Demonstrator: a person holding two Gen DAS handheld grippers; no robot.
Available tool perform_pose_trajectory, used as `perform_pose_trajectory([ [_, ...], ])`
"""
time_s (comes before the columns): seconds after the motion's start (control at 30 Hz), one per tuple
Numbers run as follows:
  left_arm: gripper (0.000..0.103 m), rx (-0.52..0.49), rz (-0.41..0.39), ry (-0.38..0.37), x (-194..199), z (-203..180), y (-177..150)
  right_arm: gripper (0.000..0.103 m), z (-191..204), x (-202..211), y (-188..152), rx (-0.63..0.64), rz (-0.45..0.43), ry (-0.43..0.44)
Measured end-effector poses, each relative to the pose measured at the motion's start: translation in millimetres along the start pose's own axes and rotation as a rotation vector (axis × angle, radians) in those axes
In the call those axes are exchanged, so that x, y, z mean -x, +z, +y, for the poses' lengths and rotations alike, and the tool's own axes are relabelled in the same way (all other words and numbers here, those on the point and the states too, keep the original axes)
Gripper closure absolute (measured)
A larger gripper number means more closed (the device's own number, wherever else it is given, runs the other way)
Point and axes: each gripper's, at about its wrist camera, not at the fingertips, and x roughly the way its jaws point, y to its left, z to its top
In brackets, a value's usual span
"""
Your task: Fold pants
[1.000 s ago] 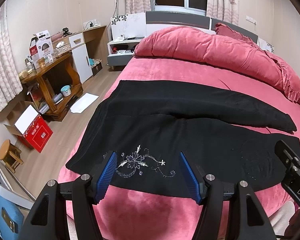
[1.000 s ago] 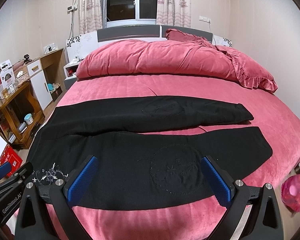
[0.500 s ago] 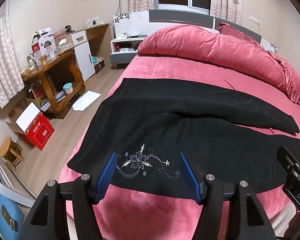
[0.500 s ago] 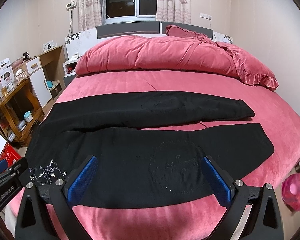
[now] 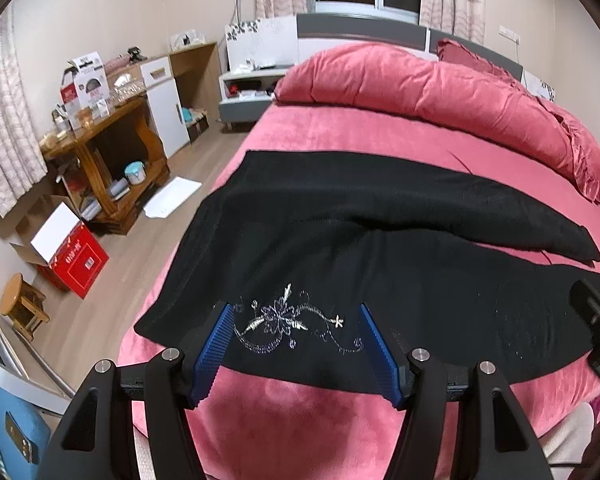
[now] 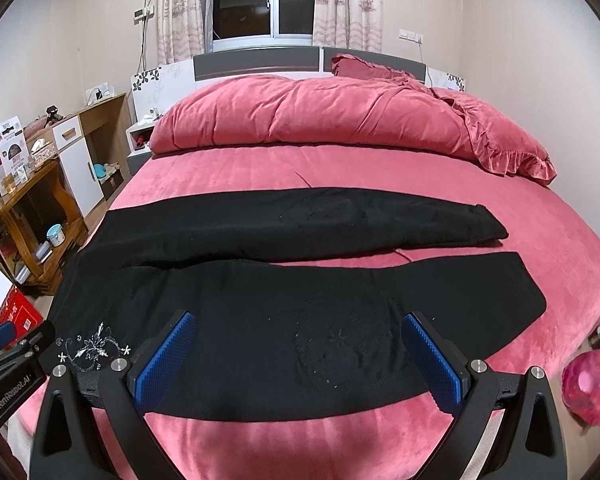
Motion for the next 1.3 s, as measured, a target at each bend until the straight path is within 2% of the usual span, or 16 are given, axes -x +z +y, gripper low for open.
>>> perform_pose_trajectory([
  [0.13,0.038,0.005,0.018,-0.062,-8,8,-1,0.000,-19,-6,4,-0.022,0.006,0.018],
  [0.27,0.038,0.077,0.083,-0.198,-22,28,-2,0.000,-49,-14,6,-0.073,0.023,0.050],
  [0.37,0.038,0.155,0.138,-0.208,-34,45,-3,0.000,-76,-22,4,-0.100,0.042,0.039],
  [0.47,0.039,0.205,0.168,-0.172,-45,57,-5,0.000,-106,-31,0,-0.122,0.076,0.004],
  [0.6,0.039,0.357,0.216,-0.253,-61,88,-12,0.000,-153,-43,-10,-0.185,0.129,-0.028],
  [0.73,0.039,0.435,0.211,-0.217,-70,115,-16,0.000,-201,-55,-25,-0.305,0.180,-0.033],
  [0.87,0.038,0.468,0.166,-0.126,-73,142,-18,0.000,-254,-65,-46,-0.445,0.221,-0.060],
  [0.97,0.038,0.521,0.189,-0.076,-80,160,-29,0.000,-285,-70,-62,-0.574,0.236,-0.046],
  [1.07,0.038,0.553,0.225,-0.067,-90,170,-38,0.001,-312,-80,-77,-0.676,0.249,-0.024],
  [1.17,0.038,0.575,0.262,-0.067,-103,176,-45,0.006,-323,-91,-83,-0.728,0.259,0.002],
  [1.23,0.038,0.601,0.260,-0.090,-110,180,-49,0.007,-328,-102,-87,-0.766,0.268,0.031],
  [1.3,0.038,0.606,0.222,-0.097,-111,183,-52,0.007,-331,-109,-95,-0.788,0.264,0.042],
])
